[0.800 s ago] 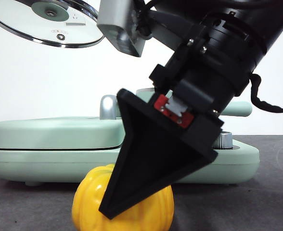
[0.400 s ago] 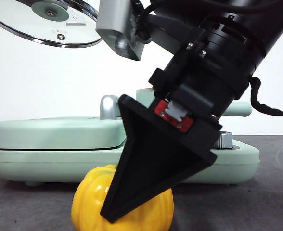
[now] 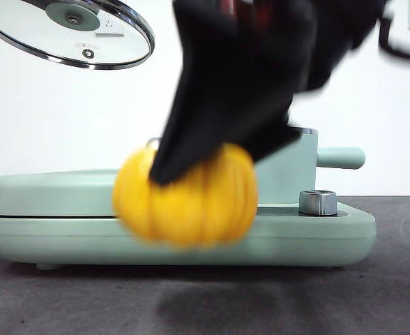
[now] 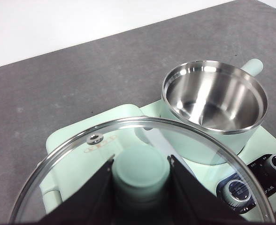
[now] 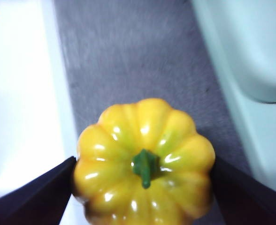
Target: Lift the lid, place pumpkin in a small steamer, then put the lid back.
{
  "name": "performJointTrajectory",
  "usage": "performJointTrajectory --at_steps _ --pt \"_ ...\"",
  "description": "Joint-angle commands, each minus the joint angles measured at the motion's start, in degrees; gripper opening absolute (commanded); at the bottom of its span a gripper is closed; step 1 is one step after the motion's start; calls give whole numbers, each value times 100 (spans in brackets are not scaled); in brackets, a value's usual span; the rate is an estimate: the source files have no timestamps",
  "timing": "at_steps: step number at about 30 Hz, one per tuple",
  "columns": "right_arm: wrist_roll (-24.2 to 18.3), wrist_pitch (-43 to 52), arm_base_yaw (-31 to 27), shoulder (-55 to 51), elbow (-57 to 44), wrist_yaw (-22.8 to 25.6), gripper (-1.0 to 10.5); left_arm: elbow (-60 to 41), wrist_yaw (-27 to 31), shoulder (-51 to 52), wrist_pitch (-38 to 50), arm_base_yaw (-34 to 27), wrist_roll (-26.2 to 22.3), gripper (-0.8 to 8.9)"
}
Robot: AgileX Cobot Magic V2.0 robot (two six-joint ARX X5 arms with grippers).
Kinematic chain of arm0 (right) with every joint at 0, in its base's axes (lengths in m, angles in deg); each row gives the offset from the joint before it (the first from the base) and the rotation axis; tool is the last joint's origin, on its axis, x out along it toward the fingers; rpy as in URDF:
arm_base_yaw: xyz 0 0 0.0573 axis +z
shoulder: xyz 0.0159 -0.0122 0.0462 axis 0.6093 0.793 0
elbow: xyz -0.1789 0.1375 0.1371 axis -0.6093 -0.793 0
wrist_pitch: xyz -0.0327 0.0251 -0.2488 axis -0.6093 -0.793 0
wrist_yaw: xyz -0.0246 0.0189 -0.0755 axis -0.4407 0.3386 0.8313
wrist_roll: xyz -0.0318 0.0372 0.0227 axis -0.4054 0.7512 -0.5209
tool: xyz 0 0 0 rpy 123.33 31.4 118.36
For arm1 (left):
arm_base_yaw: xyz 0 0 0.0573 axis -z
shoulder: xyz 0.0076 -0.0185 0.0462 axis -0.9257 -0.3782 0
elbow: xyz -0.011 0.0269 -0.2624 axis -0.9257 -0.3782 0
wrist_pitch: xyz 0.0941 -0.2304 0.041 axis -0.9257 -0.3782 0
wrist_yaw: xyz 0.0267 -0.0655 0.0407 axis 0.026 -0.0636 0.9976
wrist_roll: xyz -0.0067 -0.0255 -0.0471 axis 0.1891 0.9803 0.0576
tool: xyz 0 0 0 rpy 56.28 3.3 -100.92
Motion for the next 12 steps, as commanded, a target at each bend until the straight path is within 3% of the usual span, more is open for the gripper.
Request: performJointTrajectory --at_steps 1,5,9,12 --pt "695 -560 -39 -168 389 208 378 101 -4 7 173 37 2 10" --pt "1014 -1532 -225 -330 1023 693 378 101 -2 4 173 37 -2 10" --pt "1058 -2507 -511 -310 1797 1056 378 101 -4 -7 170 37 -4 10" --pt "1058 -2723 -761 -278 2267 1172 378 101 -4 -7 170 37 -13 10"
